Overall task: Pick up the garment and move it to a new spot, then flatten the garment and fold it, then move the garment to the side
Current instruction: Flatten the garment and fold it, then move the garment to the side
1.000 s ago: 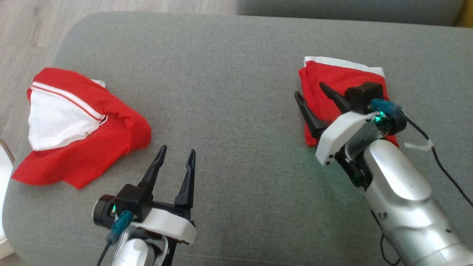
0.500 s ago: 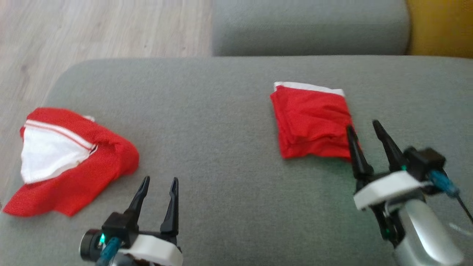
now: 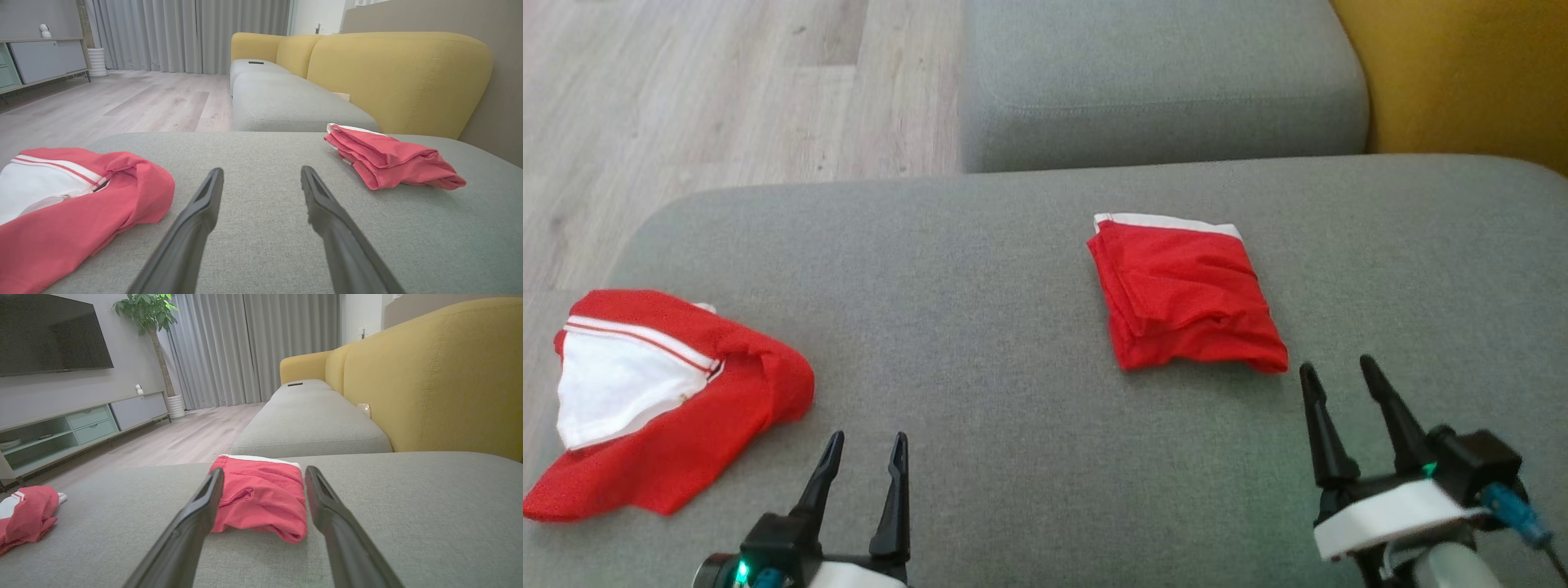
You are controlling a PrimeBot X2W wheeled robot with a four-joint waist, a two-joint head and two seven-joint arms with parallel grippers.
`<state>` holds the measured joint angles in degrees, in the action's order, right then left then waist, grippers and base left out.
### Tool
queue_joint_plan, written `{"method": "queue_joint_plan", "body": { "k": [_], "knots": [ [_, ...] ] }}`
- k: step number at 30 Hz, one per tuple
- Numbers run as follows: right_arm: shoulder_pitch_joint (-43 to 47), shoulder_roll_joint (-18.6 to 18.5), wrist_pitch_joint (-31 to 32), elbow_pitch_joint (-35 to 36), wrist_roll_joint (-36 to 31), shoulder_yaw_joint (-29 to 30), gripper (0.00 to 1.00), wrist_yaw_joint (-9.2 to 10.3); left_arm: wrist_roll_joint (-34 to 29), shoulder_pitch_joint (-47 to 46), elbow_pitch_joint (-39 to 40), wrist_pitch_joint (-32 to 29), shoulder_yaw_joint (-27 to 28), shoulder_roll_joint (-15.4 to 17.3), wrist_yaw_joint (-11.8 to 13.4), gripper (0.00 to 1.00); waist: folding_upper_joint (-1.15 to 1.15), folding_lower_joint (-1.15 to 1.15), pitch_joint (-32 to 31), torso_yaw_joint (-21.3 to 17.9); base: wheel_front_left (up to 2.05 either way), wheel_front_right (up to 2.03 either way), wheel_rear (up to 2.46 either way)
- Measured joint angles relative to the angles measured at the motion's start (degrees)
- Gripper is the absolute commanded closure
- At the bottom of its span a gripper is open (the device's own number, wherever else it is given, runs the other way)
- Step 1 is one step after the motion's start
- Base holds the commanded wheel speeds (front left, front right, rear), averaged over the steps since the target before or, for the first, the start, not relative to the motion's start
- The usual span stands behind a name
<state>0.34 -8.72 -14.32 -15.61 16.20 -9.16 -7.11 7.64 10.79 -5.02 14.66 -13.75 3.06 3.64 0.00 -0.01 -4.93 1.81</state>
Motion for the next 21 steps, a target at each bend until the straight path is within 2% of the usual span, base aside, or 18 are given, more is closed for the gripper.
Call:
{"method": "queue_joint_plan", "body": {
  "k": [21],
  "knots": [
    [3.27, 1.64, -0.04, 0.79, -1.62, 0.78, 0.0, 0.0, -0.49, 0.9, 0.1, 0.0, -0.26, 0.02, 0.67, 0.0, 0.0, 0.01, -2.34, 0.41, 0.0, 0.0, 0.0]
  ]
}}
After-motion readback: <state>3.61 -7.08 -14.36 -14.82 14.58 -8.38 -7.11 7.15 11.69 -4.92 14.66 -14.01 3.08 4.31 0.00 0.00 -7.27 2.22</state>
